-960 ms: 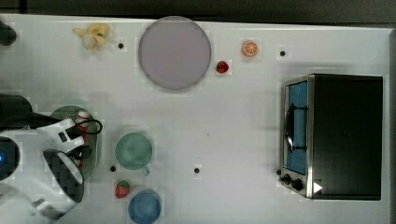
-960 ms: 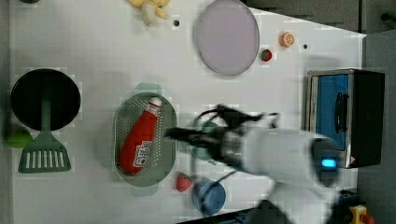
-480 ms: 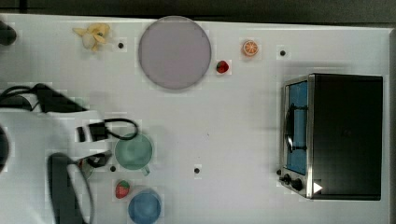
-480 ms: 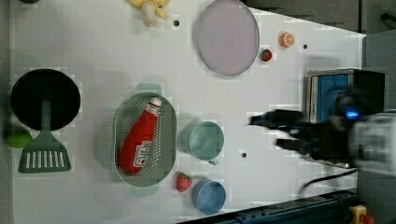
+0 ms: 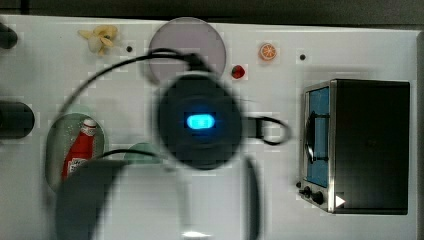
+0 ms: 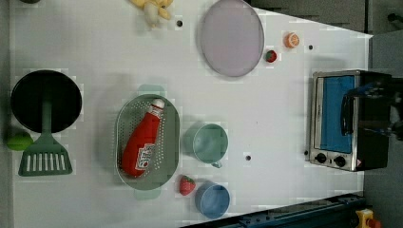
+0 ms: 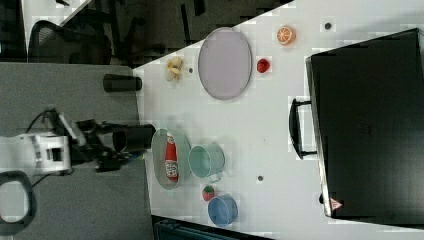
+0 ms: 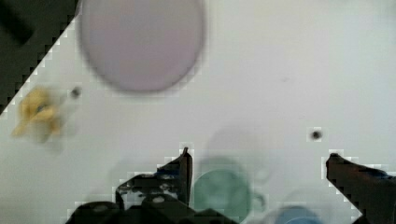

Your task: Pick Ketchup from the table and place it in strainer.

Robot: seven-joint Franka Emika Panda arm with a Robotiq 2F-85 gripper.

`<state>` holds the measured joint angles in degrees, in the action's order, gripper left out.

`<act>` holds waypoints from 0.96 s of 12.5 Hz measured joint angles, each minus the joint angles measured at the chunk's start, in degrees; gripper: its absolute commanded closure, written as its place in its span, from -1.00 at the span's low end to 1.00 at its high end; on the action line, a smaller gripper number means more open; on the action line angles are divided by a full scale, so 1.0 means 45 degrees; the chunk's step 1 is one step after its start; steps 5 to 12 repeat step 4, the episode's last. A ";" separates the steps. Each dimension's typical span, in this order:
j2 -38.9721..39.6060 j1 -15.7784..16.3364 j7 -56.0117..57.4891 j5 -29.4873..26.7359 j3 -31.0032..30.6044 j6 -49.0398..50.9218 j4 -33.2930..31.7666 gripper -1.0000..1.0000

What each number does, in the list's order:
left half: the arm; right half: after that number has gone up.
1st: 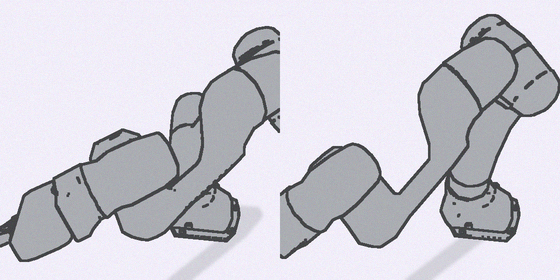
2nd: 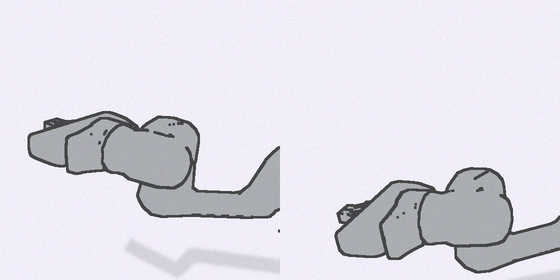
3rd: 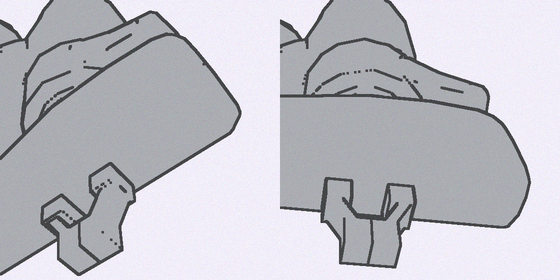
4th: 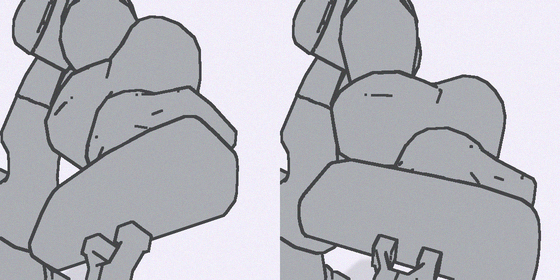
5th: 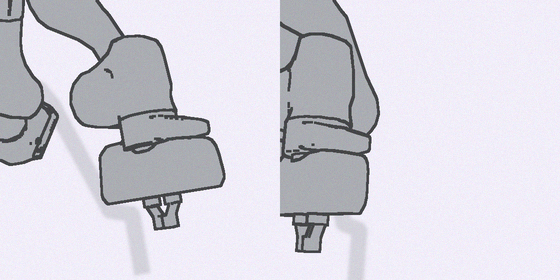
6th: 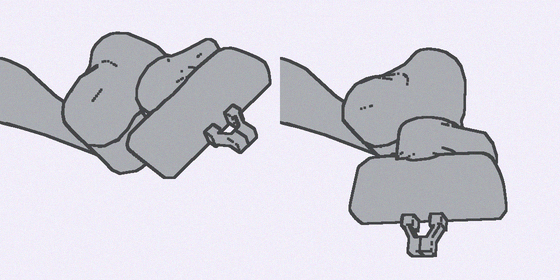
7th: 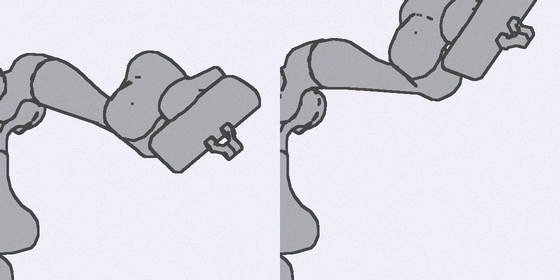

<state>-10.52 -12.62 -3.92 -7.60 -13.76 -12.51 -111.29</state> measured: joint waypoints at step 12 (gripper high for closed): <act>0.0187 -0.0617 0.0517 0.1404 0.1268 0.0468 0.0199 -1.00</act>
